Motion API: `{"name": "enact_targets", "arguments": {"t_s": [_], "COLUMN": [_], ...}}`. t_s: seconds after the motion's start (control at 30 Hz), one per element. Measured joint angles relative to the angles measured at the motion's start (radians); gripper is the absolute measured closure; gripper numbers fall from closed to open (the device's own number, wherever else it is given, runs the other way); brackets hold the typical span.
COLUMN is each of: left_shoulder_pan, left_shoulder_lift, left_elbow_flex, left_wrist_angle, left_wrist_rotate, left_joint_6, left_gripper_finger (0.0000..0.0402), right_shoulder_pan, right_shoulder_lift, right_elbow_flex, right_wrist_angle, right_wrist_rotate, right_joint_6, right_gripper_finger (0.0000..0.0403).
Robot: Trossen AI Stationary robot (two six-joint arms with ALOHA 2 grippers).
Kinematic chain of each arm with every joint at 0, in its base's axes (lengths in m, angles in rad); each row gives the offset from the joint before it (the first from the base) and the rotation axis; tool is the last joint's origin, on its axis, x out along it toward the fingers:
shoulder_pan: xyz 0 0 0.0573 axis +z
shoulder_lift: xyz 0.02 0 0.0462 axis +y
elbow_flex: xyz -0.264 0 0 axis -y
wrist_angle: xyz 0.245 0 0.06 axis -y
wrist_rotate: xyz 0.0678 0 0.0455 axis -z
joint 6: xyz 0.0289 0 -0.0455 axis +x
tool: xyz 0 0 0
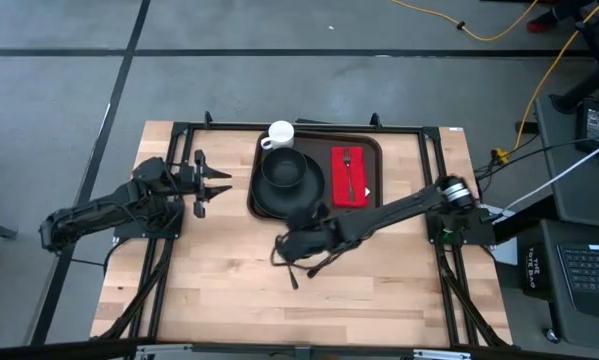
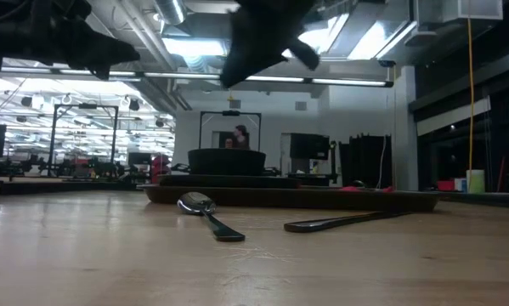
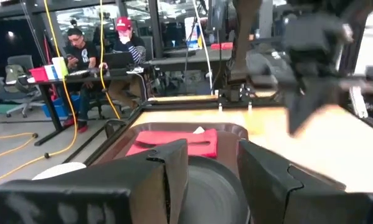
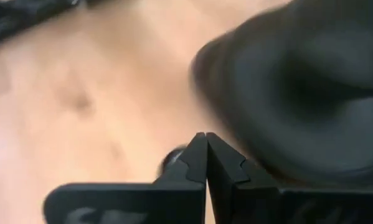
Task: Set up tray
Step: Put the black spoon on the red napkin to the left of the black fork
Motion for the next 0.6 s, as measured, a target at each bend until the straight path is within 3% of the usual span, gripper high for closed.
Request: {"name": "enact_targets", "arguments": {"t_s": [0.1, 0.23, 0.4, 0.6], "left_shoulder_pan": [0.000, 0.000, 0.000, 0.000], "left_shoulder_lift": [-0.009, -0.010, -0.010, -0.010], "left_elbow_flex": [0.000, 0.000, 0.000, 0.000], "left_wrist_angle": [0.001, 0.001, 0.001, 0.001], "left_wrist_rotate": [0.000, -0.001, -0.003, -0.009], "left_joint_6": [-0.025, -0.025, -0.025, -0.025], "left_gripper_finger": [0.0272, 0.0272, 0.0272, 0.0272], "right_shoulder_pan": [0.005, 0.018, 0.043, 0.063], "right_shoulder_lift": [0.093, 0.210, 0.304, 0.332], "right_elbow_flex": [0.116, 0.264, 0.399, 0.424], "right_wrist_angle": [-0.068, -0.213, -0.368, -0.376], "right_wrist_rotate": [-0.119, -0.199, -0.210, -0.211], "right_joint_6": [0.031, 0.087, 0.168, 0.189], "right_gripper_finger": [0.0399, 0.0399, 0.0399, 0.0398]}}
